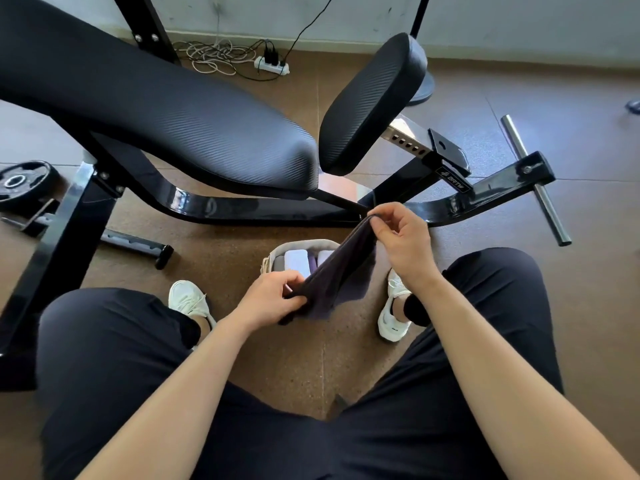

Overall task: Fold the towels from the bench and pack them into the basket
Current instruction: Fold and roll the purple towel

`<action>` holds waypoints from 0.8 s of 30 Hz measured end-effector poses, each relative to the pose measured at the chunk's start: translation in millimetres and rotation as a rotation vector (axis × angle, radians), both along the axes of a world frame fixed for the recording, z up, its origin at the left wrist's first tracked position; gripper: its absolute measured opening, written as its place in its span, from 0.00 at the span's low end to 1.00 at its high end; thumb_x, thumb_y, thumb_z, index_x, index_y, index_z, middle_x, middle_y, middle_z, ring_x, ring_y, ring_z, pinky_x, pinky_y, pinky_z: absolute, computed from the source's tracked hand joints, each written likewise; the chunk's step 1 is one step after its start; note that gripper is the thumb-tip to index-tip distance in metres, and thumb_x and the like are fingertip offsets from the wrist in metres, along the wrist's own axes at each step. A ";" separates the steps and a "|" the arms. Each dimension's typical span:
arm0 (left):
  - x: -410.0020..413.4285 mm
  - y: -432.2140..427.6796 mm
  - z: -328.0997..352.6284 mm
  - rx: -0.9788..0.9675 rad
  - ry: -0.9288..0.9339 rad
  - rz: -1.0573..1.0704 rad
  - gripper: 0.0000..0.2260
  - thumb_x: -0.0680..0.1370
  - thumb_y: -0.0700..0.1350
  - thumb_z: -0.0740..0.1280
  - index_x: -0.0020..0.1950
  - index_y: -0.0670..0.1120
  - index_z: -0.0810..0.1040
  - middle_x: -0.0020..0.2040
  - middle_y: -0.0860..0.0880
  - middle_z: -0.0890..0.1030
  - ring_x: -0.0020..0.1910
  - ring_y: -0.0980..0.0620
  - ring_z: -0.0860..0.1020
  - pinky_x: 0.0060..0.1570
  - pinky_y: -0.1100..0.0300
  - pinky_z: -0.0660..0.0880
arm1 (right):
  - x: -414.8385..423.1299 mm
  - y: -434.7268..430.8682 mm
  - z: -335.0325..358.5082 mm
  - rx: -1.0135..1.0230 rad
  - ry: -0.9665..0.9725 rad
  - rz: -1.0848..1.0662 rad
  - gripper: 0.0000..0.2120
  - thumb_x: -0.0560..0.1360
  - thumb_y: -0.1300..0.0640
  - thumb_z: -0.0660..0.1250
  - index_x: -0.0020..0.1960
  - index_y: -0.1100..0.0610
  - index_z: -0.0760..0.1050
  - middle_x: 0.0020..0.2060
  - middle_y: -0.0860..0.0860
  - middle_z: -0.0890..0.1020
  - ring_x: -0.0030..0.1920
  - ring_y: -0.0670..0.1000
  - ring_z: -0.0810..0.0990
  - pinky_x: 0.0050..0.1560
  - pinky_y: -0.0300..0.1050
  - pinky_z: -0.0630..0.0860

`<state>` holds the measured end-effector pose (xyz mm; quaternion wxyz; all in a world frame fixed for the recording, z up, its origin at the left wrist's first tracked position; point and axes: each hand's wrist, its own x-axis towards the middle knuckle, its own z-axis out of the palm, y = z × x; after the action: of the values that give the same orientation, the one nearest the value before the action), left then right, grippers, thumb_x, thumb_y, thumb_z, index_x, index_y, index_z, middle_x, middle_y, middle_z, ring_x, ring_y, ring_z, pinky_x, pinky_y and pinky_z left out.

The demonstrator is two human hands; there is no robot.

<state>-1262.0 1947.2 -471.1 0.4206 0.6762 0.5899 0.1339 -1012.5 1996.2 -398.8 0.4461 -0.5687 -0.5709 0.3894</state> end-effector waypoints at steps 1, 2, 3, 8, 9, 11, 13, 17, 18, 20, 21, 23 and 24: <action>-0.3 -0.2 -2.9 -0.020 0.017 0.001 0.04 0.78 0.45 0.72 0.52 0.53 0.81 0.46 0.57 0.82 0.48 0.55 0.81 0.54 0.49 0.81 | 1.9 1.6 0.7 0.006 0.029 -0.035 0.09 0.79 0.66 0.67 0.50 0.53 0.80 0.43 0.49 0.83 0.45 0.46 0.81 0.50 0.38 0.77; -0.2 0.0 -5.3 -0.032 0.030 0.005 0.04 0.79 0.46 0.72 0.52 0.53 0.81 0.46 0.56 0.82 0.48 0.55 0.81 0.54 0.49 0.82 | 3.9 2.7 0.9 0.015 0.044 -0.062 0.09 0.79 0.66 0.67 0.50 0.53 0.80 0.43 0.49 0.83 0.45 0.47 0.81 0.50 0.40 0.77; -0.2 0.1 -7.6 -0.037 0.037 0.012 0.03 0.80 0.47 0.71 0.52 0.53 0.81 0.47 0.55 0.83 0.48 0.55 0.81 0.54 0.49 0.82 | 5.8 3.4 0.8 0.024 0.047 -0.081 0.09 0.80 0.66 0.67 0.50 0.53 0.80 0.43 0.50 0.83 0.45 0.47 0.81 0.50 0.41 0.77; -4.2 1.4 -15.9 -0.042 0.091 0.081 0.04 0.80 0.47 0.69 0.52 0.53 0.84 0.46 0.53 0.84 0.47 0.52 0.81 0.53 0.48 0.81 | 15.0 5.7 3.8 0.055 0.054 -0.169 0.09 0.80 0.64 0.67 0.50 0.50 0.79 0.44 0.48 0.83 0.47 0.51 0.81 0.55 0.52 0.80; -5.1 2.0 -17.5 -0.036 0.115 0.107 0.04 0.80 0.47 0.69 0.51 0.54 0.83 0.46 0.53 0.84 0.47 0.52 0.81 0.52 0.50 0.80 | 16.7 6.6 4.2 0.048 0.054 -0.184 0.09 0.80 0.64 0.67 0.50 0.50 0.79 0.44 0.48 0.83 0.47 0.51 0.81 0.55 0.53 0.80; -5.6 2.6 -17.4 -0.001 0.184 0.178 0.03 0.79 0.48 0.69 0.50 0.56 0.82 0.44 0.54 0.83 0.46 0.52 0.80 0.46 0.56 0.75 | 20.3 8.6 3.4 0.039 0.036 -0.213 0.09 0.80 0.64 0.67 0.50 0.50 0.80 0.43 0.46 0.83 0.47 0.49 0.81 0.55 0.53 0.81; -6.5 3.7 -14.8 0.026 0.260 0.253 0.03 0.79 0.49 0.69 0.50 0.56 0.81 0.42 0.56 0.81 0.44 0.52 0.77 0.44 0.58 0.70 | 23.4 10.3 2.8 0.028 0.018 -0.238 0.08 0.80 0.64 0.67 0.50 0.51 0.80 0.42 0.44 0.82 0.45 0.45 0.81 0.54 0.49 0.80; -11.7 7.2 -13.6 -0.047 0.236 0.412 0.03 0.79 0.46 0.67 0.48 0.54 0.79 0.33 0.56 0.83 0.36 0.54 0.83 0.44 0.55 0.79 | 30.4 16.9 -0.7 -0.029 -0.058 -0.230 0.07 0.79 0.64 0.68 0.49 0.53 0.81 0.40 0.43 0.82 0.43 0.42 0.79 0.54 0.44 0.80; -13.3 8.2 -14.4 -0.090 0.151 0.491 0.04 0.79 0.44 0.67 0.49 0.53 0.80 0.33 0.54 0.85 0.33 0.54 0.85 0.43 0.54 0.82 | 32.9 19.3 -3.6 -0.049 -0.072 -0.228 0.07 0.79 0.64 0.69 0.48 0.53 0.82 0.40 0.45 0.82 0.43 0.43 0.79 0.54 0.45 0.81; -17.7 10.8 -15.2 -0.147 -0.047 0.671 0.05 0.79 0.40 0.68 0.51 0.48 0.82 0.36 0.50 0.86 0.33 0.52 0.86 0.40 0.55 0.83 | 39.5 24.7 -12.2 -0.107 -0.094 -0.234 0.06 0.79 0.64 0.69 0.48 0.54 0.82 0.40 0.47 0.83 0.43 0.46 0.80 0.55 0.50 0.82; -20.5 12.4 -15.0 -0.150 -0.136 0.753 0.05 0.78 0.39 0.69 0.52 0.45 0.83 0.37 0.48 0.86 0.34 0.51 0.86 0.39 0.55 0.82 | 42.5 26.8 -15.9 -0.138 -0.109 -0.234 0.07 0.78 0.63 0.69 0.48 0.53 0.82 0.40 0.47 0.83 0.43 0.47 0.80 0.55 0.52 0.82; -25.5 14.5 -11.0 -0.142 -0.281 0.878 0.03 0.78 0.39 0.71 0.51 0.43 0.83 0.39 0.45 0.86 0.35 0.50 0.84 0.39 0.57 0.81 | 47.8 29.4 -21.9 -0.204 -0.133 -0.231 0.09 0.77 0.62 0.69 0.44 0.49 0.81 0.40 0.47 0.83 0.41 0.48 0.80 0.55 0.54 0.82; -27.5 14.8 -7.5 -0.138 -0.339 0.920 0.02 0.78 0.39 0.72 0.50 0.43 0.83 0.40 0.45 0.85 0.35 0.51 0.83 0.40 0.57 0.80 | 49.6 29.8 -23.4 -0.237 -0.162 -0.220 0.09 0.77 0.62 0.69 0.43 0.49 0.81 0.40 0.48 0.83 0.41 0.48 0.79 0.53 0.53 0.82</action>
<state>-1289.5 1961.9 -478.6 0.4517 0.2849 0.7581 0.3742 -962.9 2026.0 -422.2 0.3684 -0.7058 -0.4894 0.3558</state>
